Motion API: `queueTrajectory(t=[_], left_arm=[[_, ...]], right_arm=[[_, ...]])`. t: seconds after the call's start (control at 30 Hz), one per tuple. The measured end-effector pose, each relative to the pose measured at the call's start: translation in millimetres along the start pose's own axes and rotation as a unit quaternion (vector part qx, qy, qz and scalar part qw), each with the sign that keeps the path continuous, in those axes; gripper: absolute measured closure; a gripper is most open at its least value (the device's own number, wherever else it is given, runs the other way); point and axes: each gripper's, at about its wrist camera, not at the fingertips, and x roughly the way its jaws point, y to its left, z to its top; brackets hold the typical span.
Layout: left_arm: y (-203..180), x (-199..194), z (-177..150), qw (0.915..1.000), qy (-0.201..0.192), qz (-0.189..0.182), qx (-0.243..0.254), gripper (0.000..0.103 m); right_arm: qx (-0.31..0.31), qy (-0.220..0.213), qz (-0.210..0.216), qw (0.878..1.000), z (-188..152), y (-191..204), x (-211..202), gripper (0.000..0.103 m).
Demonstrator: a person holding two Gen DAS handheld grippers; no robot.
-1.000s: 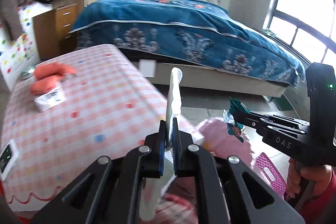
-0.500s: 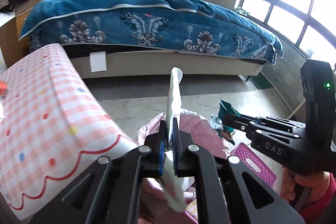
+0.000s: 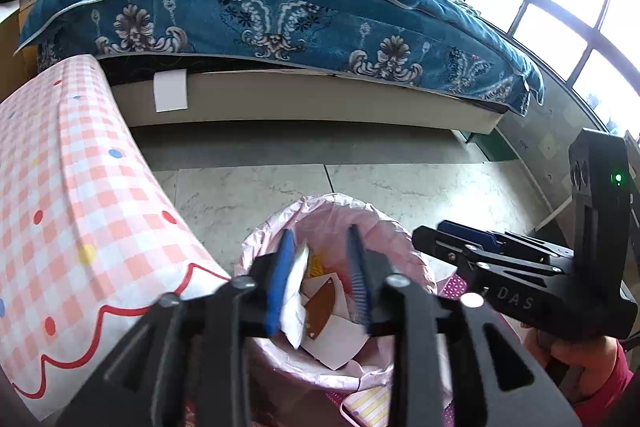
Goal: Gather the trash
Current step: 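Open the right gripper over the bin to drop the green wrapper, then move both tools back over the table toward the orange glove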
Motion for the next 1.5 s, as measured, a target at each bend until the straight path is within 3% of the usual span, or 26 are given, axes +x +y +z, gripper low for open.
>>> queueTrajectory(t=[0.07,0.4,0.6,0.83,1.0,1.2,1.5], left_arm=[[4.0,-6.9,1.1,1.0,-0.007,0.006,-0.004,0.072],[35.8,-79.2,-9.7,0.9947,-0.067,0.074,-0.024,0.068],[59.0,-123.3,-22.9,0.9886,-0.087,0.112,-0.051,0.068],[89.1,-167.6,-41.5,0.9778,-0.107,0.159,-0.086,0.057],[118.5,-197.3,-55.9,0.9615,-0.123,0.219,-0.112,0.046],[159.2,-232.8,-77.2,0.9398,-0.133,0.276,-0.151,0.04],[216.2,-269.1,-102.0,0.9085,-0.13,0.345,-0.197,0.039]], right_arm=[[0.003,-0.007,0.0,1.0,0.2,-1.5,-4.5,0.06],[-0.022,-0.044,0.022,0.999,-1.1,23.8,-27.6,0.06],[-0.06,-0.049,0.046,0.996,3.5,60.2,-39.8,0.06],[-0.128,-0.045,0.075,0.988,9.5,121.7,-39.7,0.06],[-0.165,-0.039,0.092,0.981,8.0,165.6,-34.6,0.06],[-0.203,-0.032,0.109,0.973,5.9,209.3,-27.3,0.06],[-0.275,-0.028,0.143,0.951,4.5,296.3,-9.4,0.054]])
